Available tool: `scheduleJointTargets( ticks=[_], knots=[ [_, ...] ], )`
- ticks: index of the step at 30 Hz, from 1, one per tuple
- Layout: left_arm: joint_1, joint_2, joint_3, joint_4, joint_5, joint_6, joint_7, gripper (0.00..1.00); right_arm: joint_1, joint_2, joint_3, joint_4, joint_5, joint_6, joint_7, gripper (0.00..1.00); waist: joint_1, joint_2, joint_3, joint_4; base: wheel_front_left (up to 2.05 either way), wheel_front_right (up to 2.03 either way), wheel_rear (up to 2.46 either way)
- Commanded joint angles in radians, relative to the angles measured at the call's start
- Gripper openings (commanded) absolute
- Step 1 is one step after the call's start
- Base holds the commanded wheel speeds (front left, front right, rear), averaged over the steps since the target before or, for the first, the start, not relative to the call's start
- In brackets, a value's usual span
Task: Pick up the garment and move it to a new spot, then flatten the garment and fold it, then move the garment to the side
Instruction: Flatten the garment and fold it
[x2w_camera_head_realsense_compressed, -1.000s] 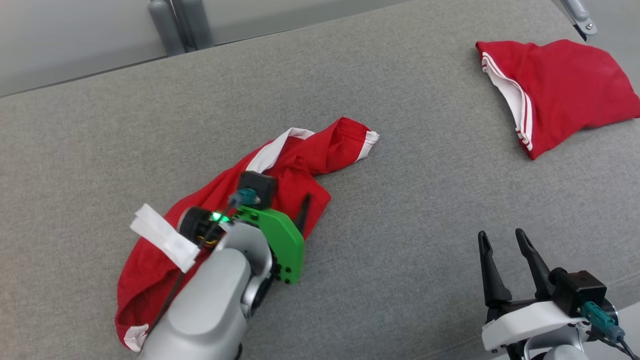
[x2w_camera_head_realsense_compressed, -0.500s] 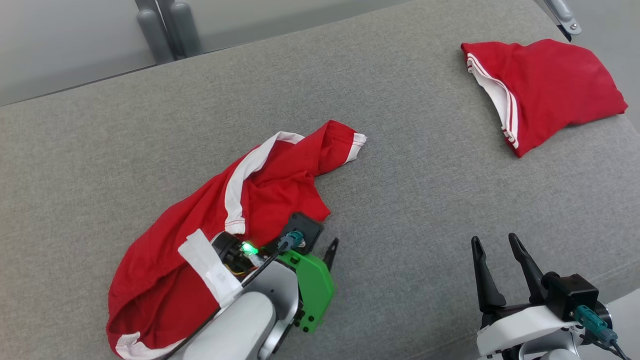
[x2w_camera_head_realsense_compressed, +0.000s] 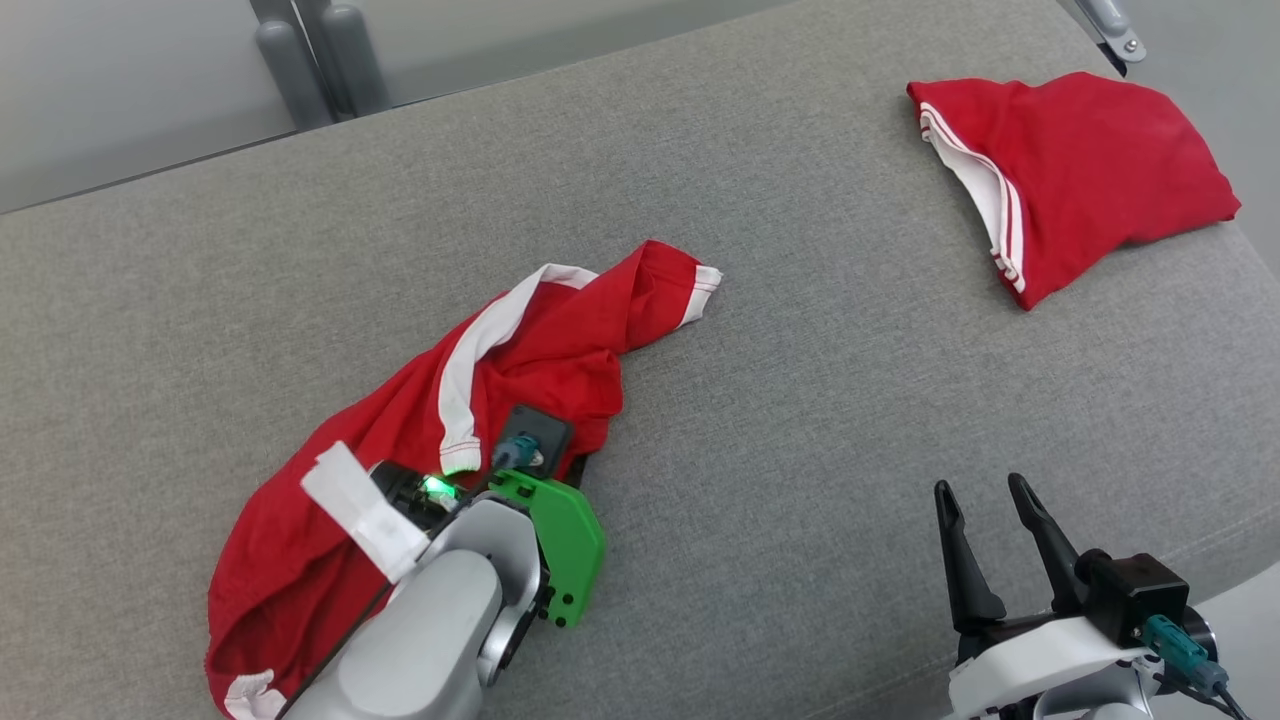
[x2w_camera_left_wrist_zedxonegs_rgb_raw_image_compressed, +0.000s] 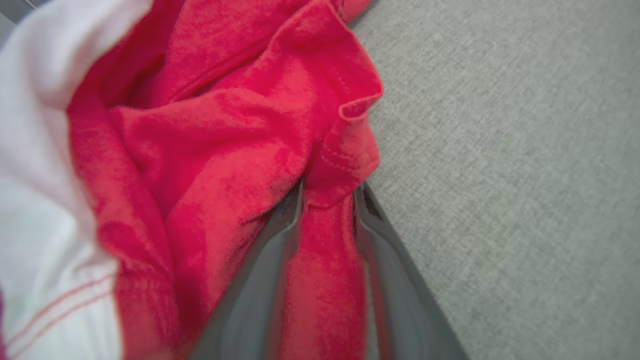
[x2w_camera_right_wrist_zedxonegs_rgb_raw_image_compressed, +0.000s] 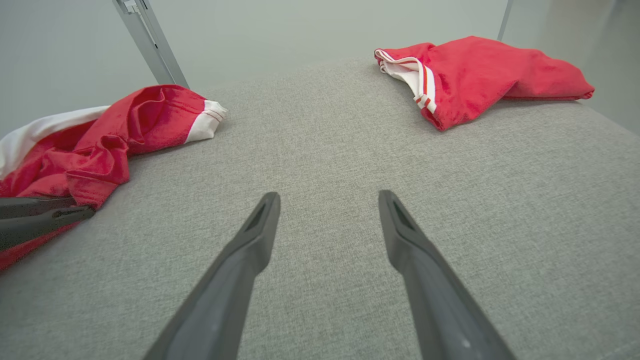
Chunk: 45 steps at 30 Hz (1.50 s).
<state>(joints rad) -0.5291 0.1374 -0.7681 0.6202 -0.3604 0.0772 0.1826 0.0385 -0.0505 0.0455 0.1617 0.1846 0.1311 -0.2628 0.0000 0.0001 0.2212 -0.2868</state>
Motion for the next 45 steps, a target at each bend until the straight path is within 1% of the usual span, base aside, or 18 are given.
scheduleJointTargets(
  ticks=[1,4,9,13,15,17,18,19,20,23,25,27,31,35,37,39,41,45],
  knots=[
    [0.023,-0.014,0.033,0.008,-0.076,-0.038,-0.002,0.00,0.014,-0.001,0.000,0.000,0.004,-0.001,-0.003,1.00,0.0000,-0.0001,-0.007,0.006,0.00,0.00,0.00],
    [0.045,-0.053,0.091,-0.038,-0.211,-0.121,0.014,0.00,0.025,-0.001,-0.002,0.001,0.004,-0.001,-0.003,1.00,0.0000,-0.0001,-0.021,0.016,0.00,0.00,0.00],
    [0.067,-0.060,0.112,-0.160,-0.341,-0.175,0.094,0.00,0.040,-0.001,-0.006,-0.001,-0.010,-0.001,-0.003,1.00,0.0000,-0.0001,-0.037,0.036,0.00,0.00,0.00],
    [0.108,-0.068,0.094,-0.292,-0.562,-0.205,0.261,0.00,0.033,-0.001,-0.004,-0.001,-0.014,-0.001,-0.003,1.00,0.0000,-0.0001,-0.036,0.040,0.00,0.00,0.00],
    [0.127,-0.043,0.079,-0.344,-0.645,-0.208,0.334,0.00,0.029,-0.001,-0.002,-0.001,-0.014,-0.001,-0.003,1.00,0.0000,-0.0001,-0.035,0.037,0.00,0.00,0.00],
    [0.140,-0.029,0.082,-0.368,-0.707,-0.208,0.359,0.01,0.025,-0.001,-0.003,-0.003,-0.015,-0.001,-0.003,1.00,0.0000,-0.0001,-0.030,0.037,0.00,0.00,0.00],
    [0.137,-0.021,0.091,-0.361,-0.718,-0.209,0.351,0.19,0.024,-0.001,-0.004,0.000,-0.016,-0.001,-0.003,1.00,0.0000,-0.0001,-0.028,0.037,0.00,0.00,0.00],
    [0.122,-0.012,0.096,-0.342,-0.695,-0.208,0.325,0.78,0.025,-0.001,-0.004,0.003,-0.017,-0.001,-0.003,1.00,0.0000,-0.0001,-0.026,0.037,0.00,0.00,0.00],
    [0.104,-0.001,0.091,-0.317,-0.656,-0.209,0.297,1.00,0.024,-0.001,-0.004,0.005,-0.018,-0.001,-0.003,1.00,0.0000,-0.0001,-0.023,0.036,0.00,0.00,0.00],
    [0.064,-0.007,0.055,-0.196,-0.530,-0.203,0.185,1.00,0.019,-0.001,0.004,0.009,-0.013,-0.001,-0.003,1.00,0.0000,-0.0001,-0.015,0.032,0.00,0.00,0.00],
    [0.046,-0.023,0.042,-0.128,-0.498,-0.204,0.130,1.00,0.016,-0.001,0.010,0.011,-0.010,-0.001,-0.003,1.00,0.0000,-0.0001,-0.009,0.026,0.00,0.00,0.00],
    [0.043,-0.044,0.030,-0.090,-0.522,-0.207,0.106,1.00,0.012,-0.001,0.010,0.012,-0.004,-0.001,-0.003,1.00,0.0000,-0.0001,-0.007,0.022,0.00,0.00,0.00],
    [0.018,-0.059,0.012,-0.092,-0.550,-0.209,0.024,1.00,0.015,-0.001,0.003,0.011,-0.004,-0.001,-0.003,1.00,0.0000,-0.0001,-0.006,0.022,0.00,0.00,0.00],
    [0.002,-0.068,0.039,-0.106,-0.618,-0.209,-0.071,1.00,0.017,-0.001,-0.004,0.015,-0.007,-0.001,-0.003,1.00,0.0000,-0.0001,-0.007,0.030,0.00,0.00,0.00],
    [-0.019,-0.064,0.074,-0.084,-0.635,-0.209,-0.122,1.00,0.009,-0.001,0.002,0.015,-0.008,-0.001,-0.003,1.00,0.0000,-0.0001,-0.007,0.031,0.00,0.00,0.00],
    [-0.044,-0.042,0.079,-0.027,-0.597,-0.187,-0.158,1.00,-0.001,-0.001,0.003,0.012,-0.004,-0.001,-0.003,1.00,0.0000,-0.0001,-0.005,0.031,0.00,0.00,0.00],
    [-0.059,-0.034,0.043,0.042,-0.556,-0.171,-0.142,1.00,-0.003,-0.001,0.006,0.012,-0.001,-0.001,-0.003,1.00,0.0000,-0.0001,-0.004,0.029,0.00,0.00,0.00],
    [-0.083,-0.032,-0.052,0.136,-0.509,-0.190,-0.042,1.00,-0.006,-0.001,0.012,0.016,-0.001,-0.001,-0.003,1.00,0.0000,-0.0001,-0.003,0.022,0.00,0.00,0.00]
  ],
)
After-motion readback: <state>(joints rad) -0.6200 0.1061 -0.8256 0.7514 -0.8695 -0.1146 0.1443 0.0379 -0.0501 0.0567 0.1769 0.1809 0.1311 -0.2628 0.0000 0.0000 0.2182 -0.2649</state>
